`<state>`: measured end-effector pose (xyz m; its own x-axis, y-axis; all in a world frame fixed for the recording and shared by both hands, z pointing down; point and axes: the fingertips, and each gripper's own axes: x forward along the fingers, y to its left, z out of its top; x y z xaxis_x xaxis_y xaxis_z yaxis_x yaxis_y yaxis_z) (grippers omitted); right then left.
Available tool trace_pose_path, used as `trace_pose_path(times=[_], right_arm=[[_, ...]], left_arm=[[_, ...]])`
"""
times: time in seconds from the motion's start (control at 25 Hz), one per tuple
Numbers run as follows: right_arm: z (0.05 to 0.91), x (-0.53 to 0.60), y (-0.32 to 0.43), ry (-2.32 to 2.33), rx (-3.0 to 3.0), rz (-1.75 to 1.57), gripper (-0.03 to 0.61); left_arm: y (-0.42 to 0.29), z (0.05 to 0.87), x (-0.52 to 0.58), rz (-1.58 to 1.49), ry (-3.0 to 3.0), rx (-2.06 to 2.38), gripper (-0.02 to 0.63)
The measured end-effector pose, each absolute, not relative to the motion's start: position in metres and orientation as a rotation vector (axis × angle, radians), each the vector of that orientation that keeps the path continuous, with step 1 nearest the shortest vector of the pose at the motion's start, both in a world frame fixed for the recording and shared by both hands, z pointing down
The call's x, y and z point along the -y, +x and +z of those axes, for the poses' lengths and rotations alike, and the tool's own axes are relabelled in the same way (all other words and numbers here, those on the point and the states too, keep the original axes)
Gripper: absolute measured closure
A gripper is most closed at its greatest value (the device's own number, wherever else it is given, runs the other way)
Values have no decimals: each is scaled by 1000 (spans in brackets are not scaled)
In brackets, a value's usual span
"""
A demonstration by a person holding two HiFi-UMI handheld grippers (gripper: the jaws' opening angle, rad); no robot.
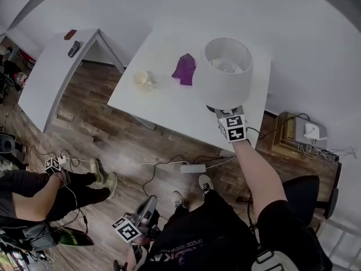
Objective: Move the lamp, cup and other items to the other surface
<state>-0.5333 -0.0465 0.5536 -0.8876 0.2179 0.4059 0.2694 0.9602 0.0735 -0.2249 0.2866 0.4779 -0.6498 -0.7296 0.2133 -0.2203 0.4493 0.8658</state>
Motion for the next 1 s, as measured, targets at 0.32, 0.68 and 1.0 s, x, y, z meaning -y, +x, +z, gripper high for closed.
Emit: trace_pose_path(times=[0.32, 0.68, 1.0], right_arm=[[554, 40, -576, -365, 2733, -183, 368], [558, 40, -591, -324, 2751, -144, 448], [557, 43, -588, -265, 2749, -146, 449]], left_arm=[[-217, 492, -295, -1162, 687, 2105, 615], [-210, 498, -309, -1156, 630, 2100, 615], [-212, 499, -313, -1156, 638, 2091, 615]])
